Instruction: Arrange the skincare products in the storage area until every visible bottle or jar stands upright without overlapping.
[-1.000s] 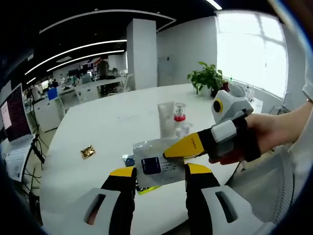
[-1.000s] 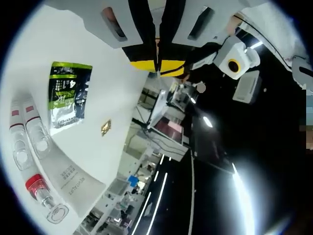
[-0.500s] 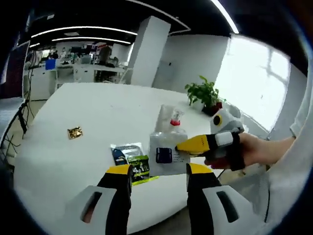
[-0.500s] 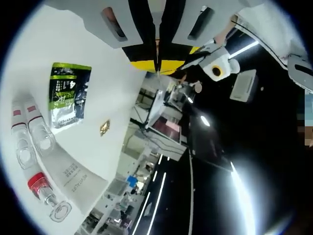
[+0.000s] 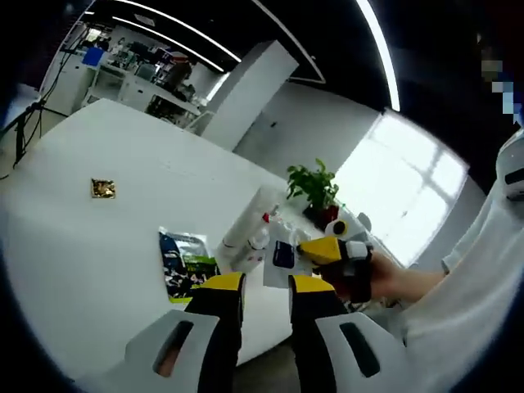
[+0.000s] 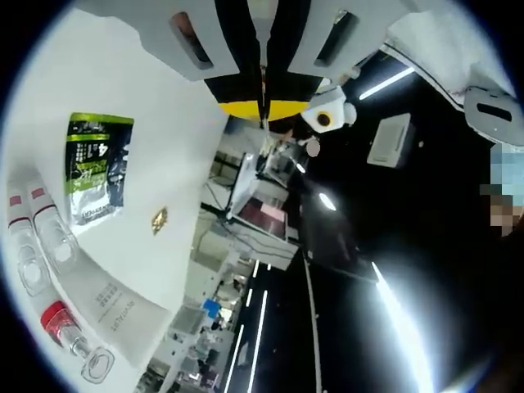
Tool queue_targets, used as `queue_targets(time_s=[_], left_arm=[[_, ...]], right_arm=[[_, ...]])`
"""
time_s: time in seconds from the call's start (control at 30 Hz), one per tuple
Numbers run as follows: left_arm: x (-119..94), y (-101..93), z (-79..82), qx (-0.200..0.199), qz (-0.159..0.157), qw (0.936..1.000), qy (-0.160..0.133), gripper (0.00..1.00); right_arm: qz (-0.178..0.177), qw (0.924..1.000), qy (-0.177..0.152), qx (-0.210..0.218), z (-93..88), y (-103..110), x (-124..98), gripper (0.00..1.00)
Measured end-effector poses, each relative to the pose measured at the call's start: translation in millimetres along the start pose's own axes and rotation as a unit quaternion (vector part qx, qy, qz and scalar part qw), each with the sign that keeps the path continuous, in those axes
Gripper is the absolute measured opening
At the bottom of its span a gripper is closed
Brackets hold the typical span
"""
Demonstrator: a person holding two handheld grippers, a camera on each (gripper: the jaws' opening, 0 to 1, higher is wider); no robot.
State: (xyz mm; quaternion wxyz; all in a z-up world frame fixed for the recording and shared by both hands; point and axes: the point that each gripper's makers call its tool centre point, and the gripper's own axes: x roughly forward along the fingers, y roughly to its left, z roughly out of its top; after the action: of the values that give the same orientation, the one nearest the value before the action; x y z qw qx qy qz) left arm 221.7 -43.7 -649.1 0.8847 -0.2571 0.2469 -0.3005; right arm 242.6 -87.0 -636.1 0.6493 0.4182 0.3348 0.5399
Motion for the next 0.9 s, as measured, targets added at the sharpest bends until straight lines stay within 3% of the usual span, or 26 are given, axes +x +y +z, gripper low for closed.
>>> queue_targets(time_s=[0.3,0.43,0.57,0.8,0.9], left_arm=[[2,-8.6,2.2,-0.024,-0.024,0.9994,-0.012,0.00],[2,-7.5,2.2,-0.029,-0.014,0.9994,-0.013,0.02],[2,-6.5,1.8,-0.048,0.004,0.9988,-0.011,0.01],[2,-10.1,2.6,-0.097,-0.001,0.9950,-0.026,0.01],[0,-10.0,1.9,-0.099,0.002,0.9947,-0.029,0.01]], right_arm=[[0.004,1.0000,0.007,0.001,-4.1,3,2,0.01],[-0.003,1.0000,0.006,0.001,-3.7,0,1,0.01],[-0.028,0.9992,0.008,-0.026,-4.0,-4,1,0.02],[-0.070,0.9930,0.011,-0.094,4.2,-11,-1,0.08],[-0.076,0.9917,0.009,-0.104,7.7,-11,-2,0.09]])
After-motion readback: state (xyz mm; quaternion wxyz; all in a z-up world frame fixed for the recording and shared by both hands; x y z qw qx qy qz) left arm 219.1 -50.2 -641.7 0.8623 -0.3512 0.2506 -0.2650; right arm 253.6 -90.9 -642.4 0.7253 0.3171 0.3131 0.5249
